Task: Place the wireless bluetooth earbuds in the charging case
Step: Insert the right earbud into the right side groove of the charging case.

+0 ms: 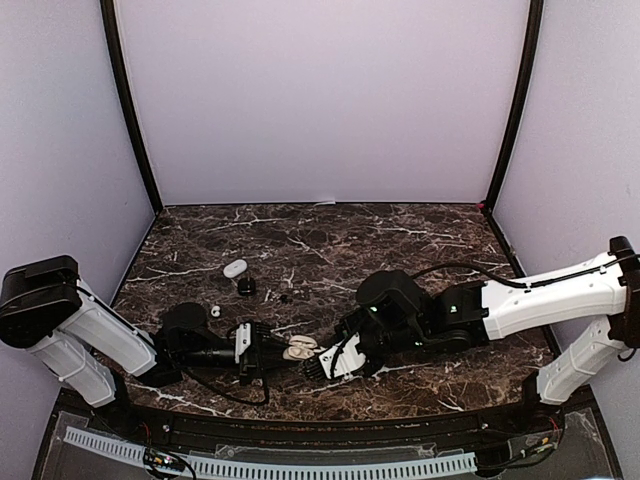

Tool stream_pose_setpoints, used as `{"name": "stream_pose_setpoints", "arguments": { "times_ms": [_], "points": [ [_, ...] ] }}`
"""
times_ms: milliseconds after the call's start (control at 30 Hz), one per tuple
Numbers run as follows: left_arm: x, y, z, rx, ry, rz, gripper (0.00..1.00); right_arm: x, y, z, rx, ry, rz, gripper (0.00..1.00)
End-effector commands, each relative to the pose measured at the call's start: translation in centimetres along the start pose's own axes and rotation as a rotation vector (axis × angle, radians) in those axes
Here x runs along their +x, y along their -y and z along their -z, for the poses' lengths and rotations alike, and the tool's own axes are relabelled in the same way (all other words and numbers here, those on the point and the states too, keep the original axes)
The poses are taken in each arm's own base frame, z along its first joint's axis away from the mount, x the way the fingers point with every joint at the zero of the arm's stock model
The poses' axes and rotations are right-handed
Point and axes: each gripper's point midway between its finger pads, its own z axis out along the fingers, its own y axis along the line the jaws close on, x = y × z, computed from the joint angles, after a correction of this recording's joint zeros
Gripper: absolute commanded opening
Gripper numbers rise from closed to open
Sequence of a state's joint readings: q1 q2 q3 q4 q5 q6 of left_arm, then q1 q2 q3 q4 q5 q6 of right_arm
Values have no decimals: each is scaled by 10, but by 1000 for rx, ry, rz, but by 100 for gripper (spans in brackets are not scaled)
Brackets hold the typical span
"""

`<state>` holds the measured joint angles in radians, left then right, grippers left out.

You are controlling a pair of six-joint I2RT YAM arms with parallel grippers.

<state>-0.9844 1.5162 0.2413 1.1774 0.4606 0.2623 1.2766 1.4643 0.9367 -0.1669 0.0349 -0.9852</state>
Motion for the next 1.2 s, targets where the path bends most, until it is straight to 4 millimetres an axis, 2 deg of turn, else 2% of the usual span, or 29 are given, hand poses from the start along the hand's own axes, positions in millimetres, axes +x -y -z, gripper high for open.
{"name": "stream_pose_setpoints", "arguments": {
  "times_ms": [0,467,1167],
  "points": [
    [-20,-2,0,2,60,-45,13,-16,5,5,16,53,-3,0],
    [-18,-1,0,10,58,-53,13,-18,4,12,20,78,-23,0],
    [-14,7,-2,52,51,-75,13,-19,-4,-9,-58,59,-23,0]
  ]
}}
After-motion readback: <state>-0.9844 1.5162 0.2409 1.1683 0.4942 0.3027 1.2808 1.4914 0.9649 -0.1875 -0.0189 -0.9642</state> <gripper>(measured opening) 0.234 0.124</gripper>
